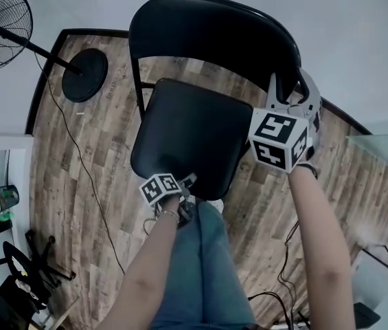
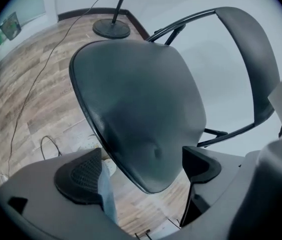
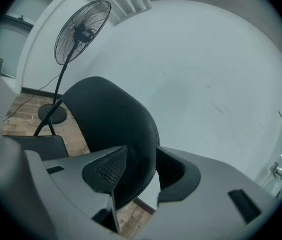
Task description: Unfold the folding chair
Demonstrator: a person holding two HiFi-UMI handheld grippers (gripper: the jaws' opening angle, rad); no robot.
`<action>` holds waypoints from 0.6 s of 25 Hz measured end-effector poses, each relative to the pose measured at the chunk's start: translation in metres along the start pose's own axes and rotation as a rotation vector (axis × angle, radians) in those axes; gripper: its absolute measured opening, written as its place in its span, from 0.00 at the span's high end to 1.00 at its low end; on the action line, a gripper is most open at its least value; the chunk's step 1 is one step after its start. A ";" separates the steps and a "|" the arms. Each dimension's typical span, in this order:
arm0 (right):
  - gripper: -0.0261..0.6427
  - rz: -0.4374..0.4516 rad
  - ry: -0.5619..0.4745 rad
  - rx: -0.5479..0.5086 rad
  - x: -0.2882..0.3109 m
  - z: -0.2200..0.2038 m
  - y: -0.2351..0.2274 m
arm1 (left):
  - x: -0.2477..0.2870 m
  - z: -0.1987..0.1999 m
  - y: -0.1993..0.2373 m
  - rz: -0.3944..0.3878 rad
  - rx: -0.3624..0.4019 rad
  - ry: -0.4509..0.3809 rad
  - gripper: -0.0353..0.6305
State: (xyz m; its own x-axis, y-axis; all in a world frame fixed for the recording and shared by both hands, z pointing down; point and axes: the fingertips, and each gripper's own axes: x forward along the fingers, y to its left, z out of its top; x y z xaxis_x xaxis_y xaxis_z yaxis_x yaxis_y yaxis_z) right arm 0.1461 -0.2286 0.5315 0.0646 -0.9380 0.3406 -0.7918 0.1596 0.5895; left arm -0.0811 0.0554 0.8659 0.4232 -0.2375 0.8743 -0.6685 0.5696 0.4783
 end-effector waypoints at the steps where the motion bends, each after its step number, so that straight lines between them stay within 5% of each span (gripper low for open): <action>1: 0.71 0.011 0.002 0.007 -0.004 0.000 -0.001 | -0.005 0.000 -0.003 0.001 0.010 -0.005 0.22; 15: 0.73 0.078 0.044 0.067 -0.074 0.018 -0.026 | -0.097 0.012 -0.056 0.026 0.184 -0.060 0.16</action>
State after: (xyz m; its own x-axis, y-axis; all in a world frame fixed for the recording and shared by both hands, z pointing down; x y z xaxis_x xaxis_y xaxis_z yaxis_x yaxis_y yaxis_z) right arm 0.1506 -0.1694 0.4777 0.0270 -0.9088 0.4164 -0.8340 0.2092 0.5105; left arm -0.0921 0.0369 0.7547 0.3708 -0.2747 0.8872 -0.7813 0.4242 0.4579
